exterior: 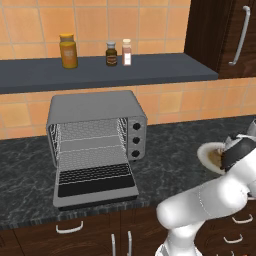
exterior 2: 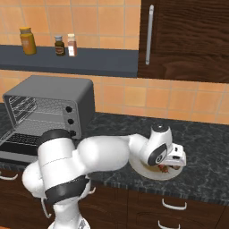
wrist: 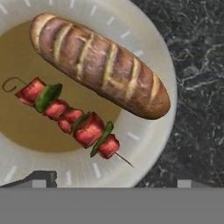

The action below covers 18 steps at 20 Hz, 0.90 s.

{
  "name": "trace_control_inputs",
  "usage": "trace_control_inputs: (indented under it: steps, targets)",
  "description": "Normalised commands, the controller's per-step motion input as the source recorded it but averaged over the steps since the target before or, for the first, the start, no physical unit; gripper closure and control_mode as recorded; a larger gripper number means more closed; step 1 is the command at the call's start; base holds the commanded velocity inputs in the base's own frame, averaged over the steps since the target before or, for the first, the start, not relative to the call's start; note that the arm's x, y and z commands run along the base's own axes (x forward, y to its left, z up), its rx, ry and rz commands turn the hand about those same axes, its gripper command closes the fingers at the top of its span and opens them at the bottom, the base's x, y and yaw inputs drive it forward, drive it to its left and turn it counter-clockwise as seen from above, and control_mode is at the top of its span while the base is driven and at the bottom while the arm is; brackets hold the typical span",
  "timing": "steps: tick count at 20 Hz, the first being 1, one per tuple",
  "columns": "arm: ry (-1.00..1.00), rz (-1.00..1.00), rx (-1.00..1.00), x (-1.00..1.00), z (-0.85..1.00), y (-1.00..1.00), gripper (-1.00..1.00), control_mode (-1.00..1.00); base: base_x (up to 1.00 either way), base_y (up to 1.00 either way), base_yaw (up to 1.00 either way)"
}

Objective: Pick up the kebab skewer and baguette bread, and place them inside the toaster oven. Close the toaster oven door and start by setting the timer.

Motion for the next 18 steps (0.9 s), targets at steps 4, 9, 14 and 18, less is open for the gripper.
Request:
trace_control_inputs:
  steps: [4,9,14,18]
  targets:
    - [0.00,0.20,0.00,0.36,-0.37,-0.10,-1.00,-1.00,0.00,0.00,0.00]
    - [0.01,0.22,0.00,0.15,-0.28,-0.16,-1.00,-1.00,0.00,0.00,0.00]
    - [0.04,0.06,0.00,0.00,-0.06,-0.08,-1.00,-1.00,0.00,0.00,0.00]
    - [0.04,0.00,0.00,-0.17,-0.03,-0.01,-1.00,-1.00,0.00,0.00,0.00]
